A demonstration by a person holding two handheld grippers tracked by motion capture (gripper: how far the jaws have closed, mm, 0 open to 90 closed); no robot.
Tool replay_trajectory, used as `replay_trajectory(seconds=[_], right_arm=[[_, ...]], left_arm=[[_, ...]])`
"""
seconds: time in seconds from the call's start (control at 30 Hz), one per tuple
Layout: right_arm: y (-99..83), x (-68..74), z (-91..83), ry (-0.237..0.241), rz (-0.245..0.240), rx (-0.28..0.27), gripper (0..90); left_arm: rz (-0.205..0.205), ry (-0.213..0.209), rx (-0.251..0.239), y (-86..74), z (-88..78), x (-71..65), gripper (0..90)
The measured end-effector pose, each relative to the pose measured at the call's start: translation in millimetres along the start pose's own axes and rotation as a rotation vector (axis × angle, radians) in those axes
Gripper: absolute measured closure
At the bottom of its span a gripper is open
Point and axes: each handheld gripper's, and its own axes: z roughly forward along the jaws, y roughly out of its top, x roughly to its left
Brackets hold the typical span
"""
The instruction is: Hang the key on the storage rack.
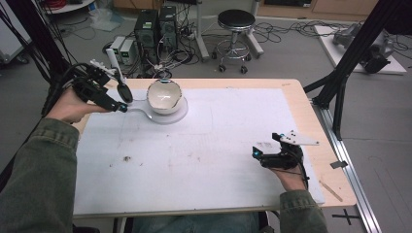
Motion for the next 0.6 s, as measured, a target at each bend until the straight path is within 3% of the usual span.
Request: replay_trajectory(seconds=[0.27,0.6], right_arm=[[-0.1,0.6,-0.2,0.0,0.0,0.001,0.5],[-0.4,1.9,-0.1,0.001,0.001,0.009,0.5]], left_arm=[[-0.02,-0.013,-0.033,-20.4,3.9,-4.2,1.7],[-0.002,-0.055,-0.032,-52.8,24.9,-20.5,2.1]])
